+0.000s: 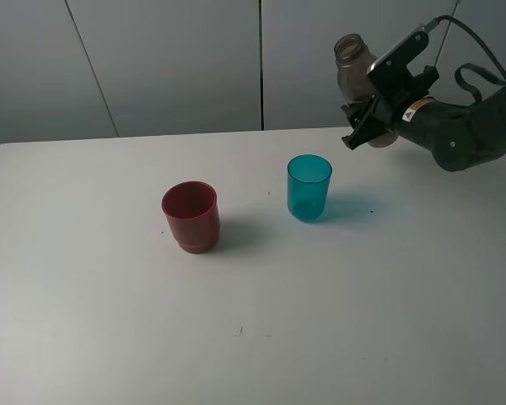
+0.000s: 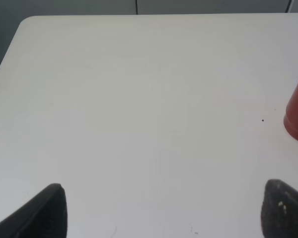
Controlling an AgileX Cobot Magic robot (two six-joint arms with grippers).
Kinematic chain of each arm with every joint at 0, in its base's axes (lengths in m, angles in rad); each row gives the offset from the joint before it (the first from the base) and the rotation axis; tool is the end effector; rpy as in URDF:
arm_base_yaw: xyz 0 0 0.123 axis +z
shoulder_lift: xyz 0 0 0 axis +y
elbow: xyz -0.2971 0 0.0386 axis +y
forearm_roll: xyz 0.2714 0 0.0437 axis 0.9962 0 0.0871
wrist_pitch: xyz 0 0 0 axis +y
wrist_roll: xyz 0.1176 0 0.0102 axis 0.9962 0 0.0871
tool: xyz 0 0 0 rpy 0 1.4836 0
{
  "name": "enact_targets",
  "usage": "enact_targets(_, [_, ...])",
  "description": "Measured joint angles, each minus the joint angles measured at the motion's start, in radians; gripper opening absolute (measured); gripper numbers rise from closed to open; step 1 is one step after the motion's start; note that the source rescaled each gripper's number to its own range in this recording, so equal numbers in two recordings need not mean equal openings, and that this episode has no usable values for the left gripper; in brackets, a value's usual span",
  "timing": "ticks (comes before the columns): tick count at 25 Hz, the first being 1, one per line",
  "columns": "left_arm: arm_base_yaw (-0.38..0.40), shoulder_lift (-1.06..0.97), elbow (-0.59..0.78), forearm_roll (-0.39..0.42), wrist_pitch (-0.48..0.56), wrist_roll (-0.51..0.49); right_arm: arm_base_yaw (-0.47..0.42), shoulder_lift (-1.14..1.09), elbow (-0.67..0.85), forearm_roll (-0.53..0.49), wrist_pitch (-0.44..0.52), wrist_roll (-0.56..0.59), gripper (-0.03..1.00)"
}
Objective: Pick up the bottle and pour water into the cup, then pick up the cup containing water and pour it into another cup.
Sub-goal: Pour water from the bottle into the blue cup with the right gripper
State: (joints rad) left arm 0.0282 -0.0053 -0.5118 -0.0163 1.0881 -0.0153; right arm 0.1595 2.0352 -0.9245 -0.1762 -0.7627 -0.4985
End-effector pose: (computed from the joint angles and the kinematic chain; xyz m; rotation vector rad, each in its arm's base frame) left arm 0.0215 -0.0011 0.2772 -0.0435 2.0540 -0.0115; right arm 0.4323 0.0840 0.1164 -0.7837 1.6678 -0.2157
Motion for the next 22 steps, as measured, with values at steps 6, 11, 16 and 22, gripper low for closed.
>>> enact_targets(6, [0.0, 0.0, 0.0, 0.0, 0.0, 0.0, 0.0, 0.0, 0.0, -0.049, 0.0, -0.118, 0.0])
enact_targets(11, [0.0, 0.0, 0.0, 0.0, 0.0, 0.0, 0.0, 0.0, 0.008, -0.085, -0.002, -0.143, 0.0])
enact_targets(16, [0.0, 0.0, 0.0, 0.0, 0.0, 0.0, 0.0, 0.0, 0.057, -0.094, -0.057, -0.145, 0.0])
enact_targets(22, [0.0, 0.0, 0.0, 0.0, 0.0, 0.0, 0.0, 0.0, 0.077, -0.094, -0.097, -0.145, 0.0])
